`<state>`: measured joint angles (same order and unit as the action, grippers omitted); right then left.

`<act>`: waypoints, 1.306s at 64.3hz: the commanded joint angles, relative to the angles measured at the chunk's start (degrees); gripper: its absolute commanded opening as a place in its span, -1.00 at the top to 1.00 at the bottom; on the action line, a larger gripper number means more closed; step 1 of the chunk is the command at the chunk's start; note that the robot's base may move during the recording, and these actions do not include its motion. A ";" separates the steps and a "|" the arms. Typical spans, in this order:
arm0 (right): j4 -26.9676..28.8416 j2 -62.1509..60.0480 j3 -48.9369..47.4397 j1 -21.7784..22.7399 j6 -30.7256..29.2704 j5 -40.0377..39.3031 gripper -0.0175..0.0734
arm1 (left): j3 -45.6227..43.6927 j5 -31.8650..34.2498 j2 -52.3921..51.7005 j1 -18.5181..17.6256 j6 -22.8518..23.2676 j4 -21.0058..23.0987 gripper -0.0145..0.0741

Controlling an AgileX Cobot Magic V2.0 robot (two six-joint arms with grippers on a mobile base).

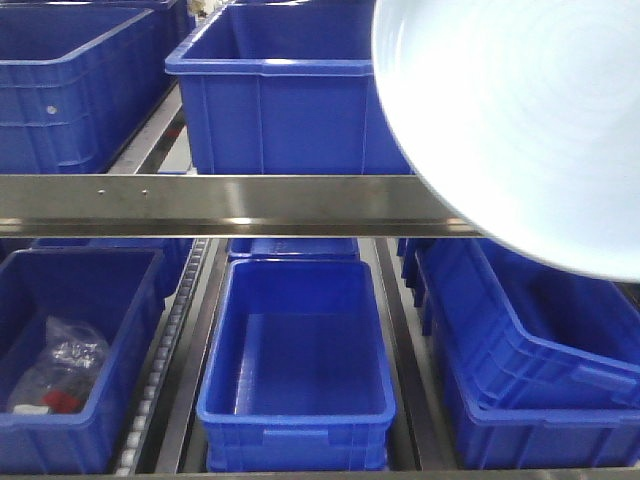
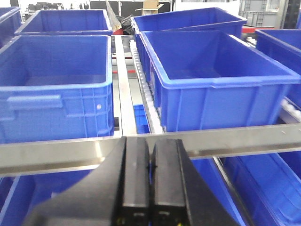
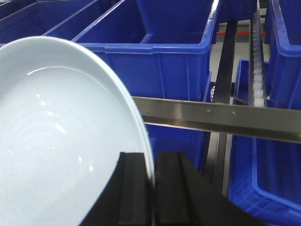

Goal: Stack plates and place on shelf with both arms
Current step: 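Drive the base up to the shelf of blue bins, plates held aloft, then carry the held plates with the right gripper over the nearest blue bin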

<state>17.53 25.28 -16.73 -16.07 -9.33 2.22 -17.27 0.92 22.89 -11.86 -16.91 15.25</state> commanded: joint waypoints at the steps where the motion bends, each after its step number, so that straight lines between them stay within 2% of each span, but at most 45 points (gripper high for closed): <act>1: 0.35 0.04 -1.88 0.17 -0.08 -5.72 0.49 | -1.75 4.71 0.55 0.02 0.10 -0.03 0.49; 84: 0.35 0.04 -1.88 0.17 -0.08 -5.72 0.49 | -1.75 4.71 0.55 0.02 0.10 -0.03 0.49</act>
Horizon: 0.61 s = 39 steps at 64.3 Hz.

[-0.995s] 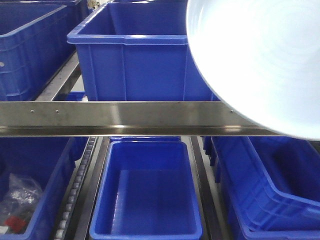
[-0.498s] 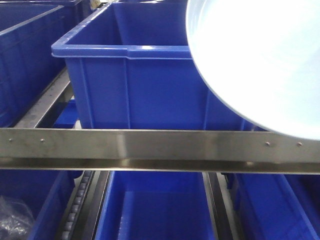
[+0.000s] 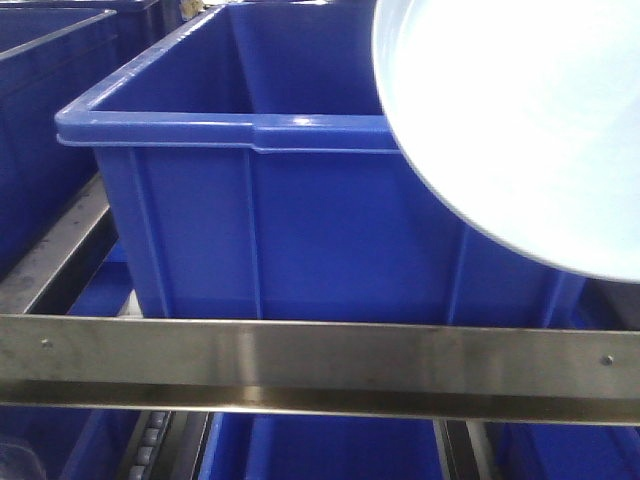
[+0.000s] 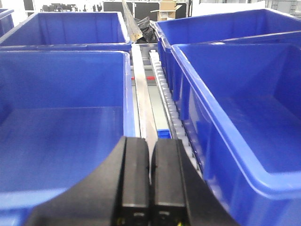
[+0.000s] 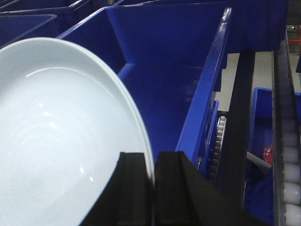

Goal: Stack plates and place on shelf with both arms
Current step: 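Carry the held plates with the right gripper over the nearest blue bin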

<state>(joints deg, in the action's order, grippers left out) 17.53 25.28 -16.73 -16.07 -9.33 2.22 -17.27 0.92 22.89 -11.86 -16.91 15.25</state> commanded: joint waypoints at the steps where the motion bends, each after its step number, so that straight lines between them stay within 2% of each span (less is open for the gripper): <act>1: 0.35 0.04 -1.88 0.17 -0.08 -5.72 0.49 | -1.75 4.71 0.55 0.02 0.10 -0.03 0.49; 39: 0.35 0.04 -1.88 0.17 -0.08 -5.72 0.49 | -1.75 4.71 0.55 0.02 0.10 -0.03 0.49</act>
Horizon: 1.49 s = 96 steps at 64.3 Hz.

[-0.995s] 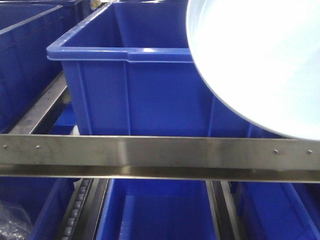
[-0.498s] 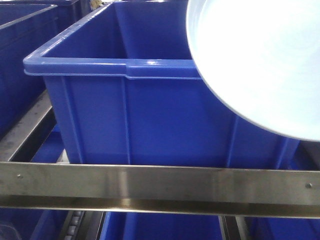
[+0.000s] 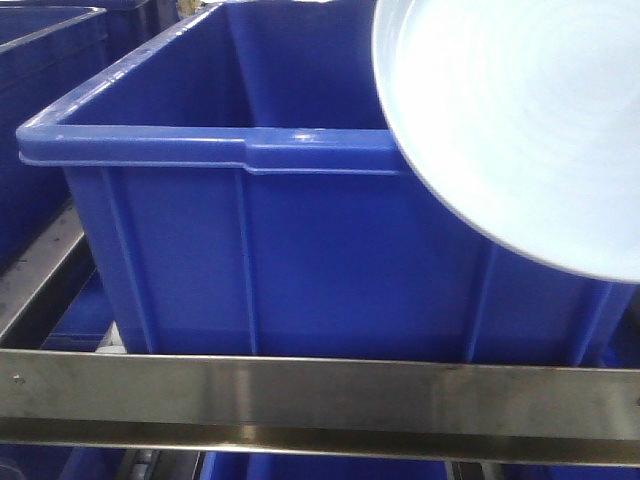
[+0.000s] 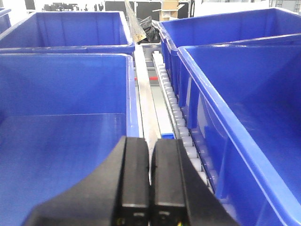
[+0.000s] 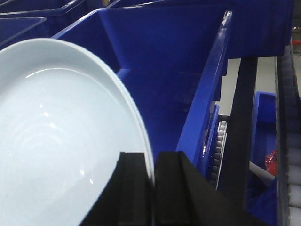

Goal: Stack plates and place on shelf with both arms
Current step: 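Carry the held plates with the right gripper over the nearest blue bin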

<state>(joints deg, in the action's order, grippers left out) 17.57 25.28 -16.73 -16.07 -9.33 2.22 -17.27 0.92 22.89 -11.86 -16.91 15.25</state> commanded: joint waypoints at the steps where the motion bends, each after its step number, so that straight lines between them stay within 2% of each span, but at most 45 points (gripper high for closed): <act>1: 0.31 0.04 -1.88 0.17 -0.08 -5.72 0.49 | -1.75 4.71 0.55 0.02 0.10 -0.03 0.49; 67: 0.31 0.89 -2.19 0.17 -0.08 -5.02 0.49 | -1.75 4.71 0.55 0.02 0.10 -0.03 0.49; 78: 0.19 4.50 -8.84 0.17 -0.08 -1.12 0.49 | -1.75 4.71 0.55 0.02 0.10 -0.03 0.49; 96: 0.19 19.58 -21.85 0.17 -0.08 0.04 0.49 | -1.75 4.71 0.55 0.02 0.10 -0.03 0.49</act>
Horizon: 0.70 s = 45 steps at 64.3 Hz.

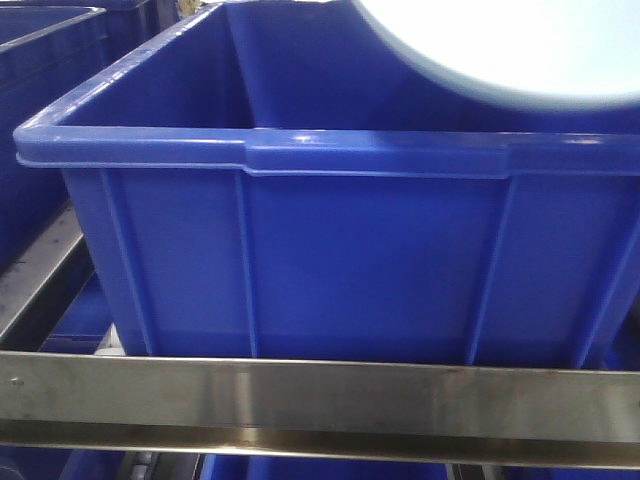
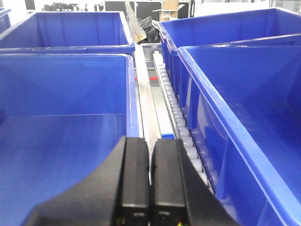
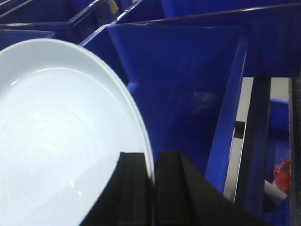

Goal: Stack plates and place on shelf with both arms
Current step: 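Carry the held plates with the right gripper over the nearest blue bin, then lower the plates into the blue bin and open the right gripper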

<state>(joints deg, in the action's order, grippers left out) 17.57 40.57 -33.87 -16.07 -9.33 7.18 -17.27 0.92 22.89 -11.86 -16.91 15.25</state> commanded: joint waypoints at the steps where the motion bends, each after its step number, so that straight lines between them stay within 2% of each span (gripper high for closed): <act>1: 0.19 5.15 -5.19 0.17 -0.08 -4.92 0.49 | -1.75 4.71 0.55 0.02 0.10 -0.03 0.49; 30: 0.19 30.80 -20.10 -0.16 -0.08 -6.74 0.49 | -1.75 4.71 0.55 0.02 0.10 -0.03 0.49; 45: 0.19 40.68 -25.83 -3.41 -0.08 -7.64 0.49 | -1.75 4.71 0.55 0.02 0.10 -0.03 0.49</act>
<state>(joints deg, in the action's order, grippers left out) 17.57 80.30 -56.07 -18.31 -9.33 5.17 -17.27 0.92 22.89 -11.86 -16.91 15.25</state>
